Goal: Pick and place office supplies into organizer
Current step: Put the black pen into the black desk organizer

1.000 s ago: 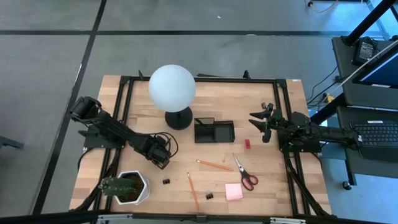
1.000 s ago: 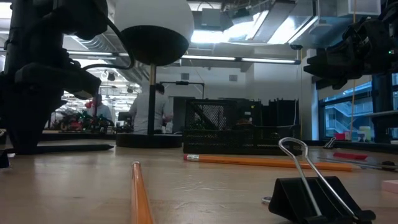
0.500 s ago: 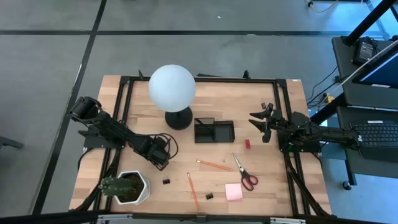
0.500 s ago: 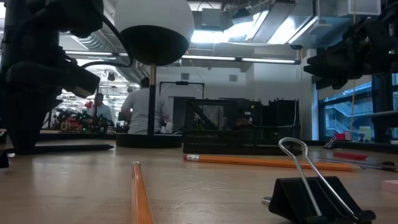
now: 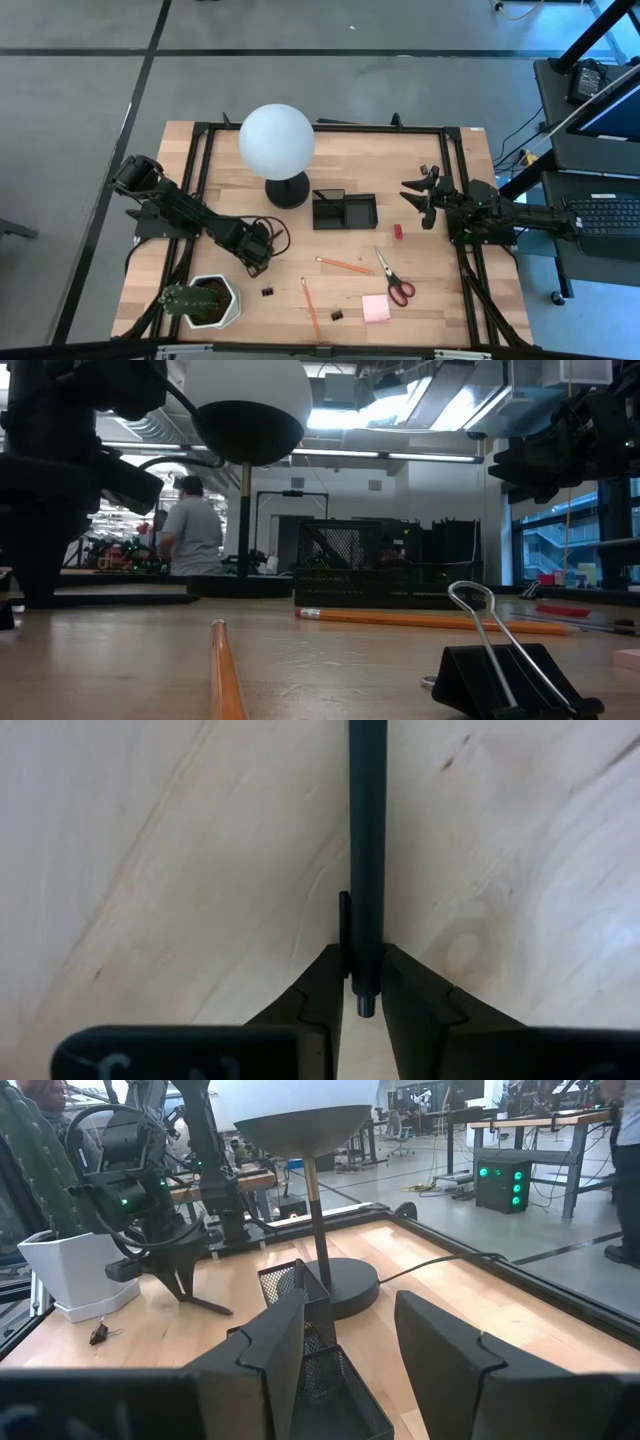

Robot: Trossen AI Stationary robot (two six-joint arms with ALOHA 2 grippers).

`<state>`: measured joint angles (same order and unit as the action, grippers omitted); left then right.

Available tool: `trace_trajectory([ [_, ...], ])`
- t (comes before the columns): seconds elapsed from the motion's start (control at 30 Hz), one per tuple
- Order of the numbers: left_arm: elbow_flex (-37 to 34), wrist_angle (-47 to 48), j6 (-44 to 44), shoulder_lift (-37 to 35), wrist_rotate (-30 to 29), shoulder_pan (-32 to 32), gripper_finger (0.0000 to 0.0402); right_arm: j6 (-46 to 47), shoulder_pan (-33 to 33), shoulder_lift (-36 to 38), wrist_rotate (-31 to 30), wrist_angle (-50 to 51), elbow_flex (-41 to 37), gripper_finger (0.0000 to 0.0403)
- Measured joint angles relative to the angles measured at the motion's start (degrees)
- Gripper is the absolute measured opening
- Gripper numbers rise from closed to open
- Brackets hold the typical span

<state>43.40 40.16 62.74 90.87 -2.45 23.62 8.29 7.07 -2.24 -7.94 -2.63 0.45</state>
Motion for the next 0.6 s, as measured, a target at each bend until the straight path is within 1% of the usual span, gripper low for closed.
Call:
trace_trajectory([
  [0.27,2.5,1.3,-9.6,0.4,-1.3,0.0,0.0053,0.0,0.0,0.0,0.0,0.0,0.0,0.0162],
  [0.37,4.2,-0.7,-12.3,0.6,-3.7,-0.1,0.0053,0.0,0.0,0.0,0.0,0.0,0.0,0.0162],
  [0.6,7.0,-0.5,-17.3,0.3,-6.3,-0.1,0.0053,0.0,0.0,0.0,0.0,0.0,0.0,0.0162],
])
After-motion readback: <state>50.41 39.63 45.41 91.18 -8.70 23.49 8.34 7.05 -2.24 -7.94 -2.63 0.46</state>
